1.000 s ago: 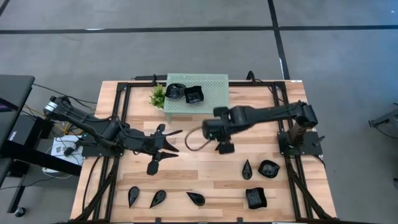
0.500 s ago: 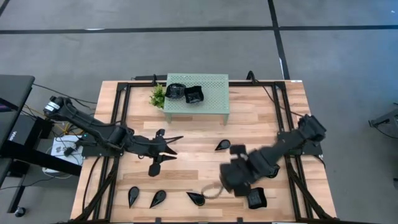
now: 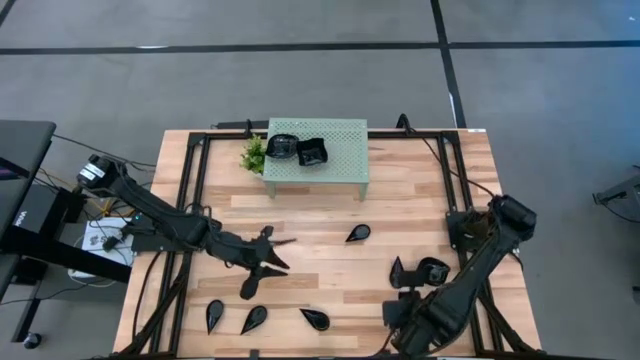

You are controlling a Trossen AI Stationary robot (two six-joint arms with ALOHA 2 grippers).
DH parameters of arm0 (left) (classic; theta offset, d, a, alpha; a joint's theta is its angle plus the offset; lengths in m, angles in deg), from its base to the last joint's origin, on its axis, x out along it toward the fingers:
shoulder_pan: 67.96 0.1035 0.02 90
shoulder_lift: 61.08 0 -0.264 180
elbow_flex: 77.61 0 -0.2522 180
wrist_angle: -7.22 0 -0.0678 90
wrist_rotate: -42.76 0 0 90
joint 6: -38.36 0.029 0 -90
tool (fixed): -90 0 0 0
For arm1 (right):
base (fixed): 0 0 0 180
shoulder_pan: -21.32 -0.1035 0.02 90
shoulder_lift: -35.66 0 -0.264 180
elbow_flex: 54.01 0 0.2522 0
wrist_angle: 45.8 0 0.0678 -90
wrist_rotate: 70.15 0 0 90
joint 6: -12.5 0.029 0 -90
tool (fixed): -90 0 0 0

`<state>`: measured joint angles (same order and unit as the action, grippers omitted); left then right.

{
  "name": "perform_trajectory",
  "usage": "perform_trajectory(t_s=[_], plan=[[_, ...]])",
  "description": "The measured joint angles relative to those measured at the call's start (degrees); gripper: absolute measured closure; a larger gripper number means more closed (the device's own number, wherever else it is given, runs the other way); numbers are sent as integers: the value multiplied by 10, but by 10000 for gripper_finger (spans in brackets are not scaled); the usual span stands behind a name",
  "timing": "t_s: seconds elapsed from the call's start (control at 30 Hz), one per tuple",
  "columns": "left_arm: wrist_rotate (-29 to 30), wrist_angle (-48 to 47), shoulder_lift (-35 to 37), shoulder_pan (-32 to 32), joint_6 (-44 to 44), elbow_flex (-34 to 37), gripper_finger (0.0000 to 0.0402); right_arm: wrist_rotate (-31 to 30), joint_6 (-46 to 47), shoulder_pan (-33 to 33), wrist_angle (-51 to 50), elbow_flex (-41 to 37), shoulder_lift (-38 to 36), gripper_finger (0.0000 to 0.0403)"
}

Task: Pick & Place Mini shaped plates
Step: Stack the distorted square plate on top of the other distorted square plates on the shelf

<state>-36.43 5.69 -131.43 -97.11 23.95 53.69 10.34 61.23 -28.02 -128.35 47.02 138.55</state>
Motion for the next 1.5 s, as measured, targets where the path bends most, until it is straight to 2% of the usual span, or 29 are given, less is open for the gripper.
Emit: perform_trajectory(t_s=[0.2,0.33,0.6,0.9,1.13,1.5], plan=[[0,6,-29,21,6,0,325,100,92,-2,120,-49,0,324],[1,8,-29,42,4,0,325,105,133,-13,179,-66,3,324],[1,14,-8,74,6,0,325,97,217,-28,191,-103,5,324],[1,23,-2,95,22,0,325,91,305,-63,255,-136,5,324],[1,32,-2,112,34,0,325,48,283,-69,240,-143,5,324],[0,50,-2,120,35,0,325,34,254,-68,254,-143,5,324]])
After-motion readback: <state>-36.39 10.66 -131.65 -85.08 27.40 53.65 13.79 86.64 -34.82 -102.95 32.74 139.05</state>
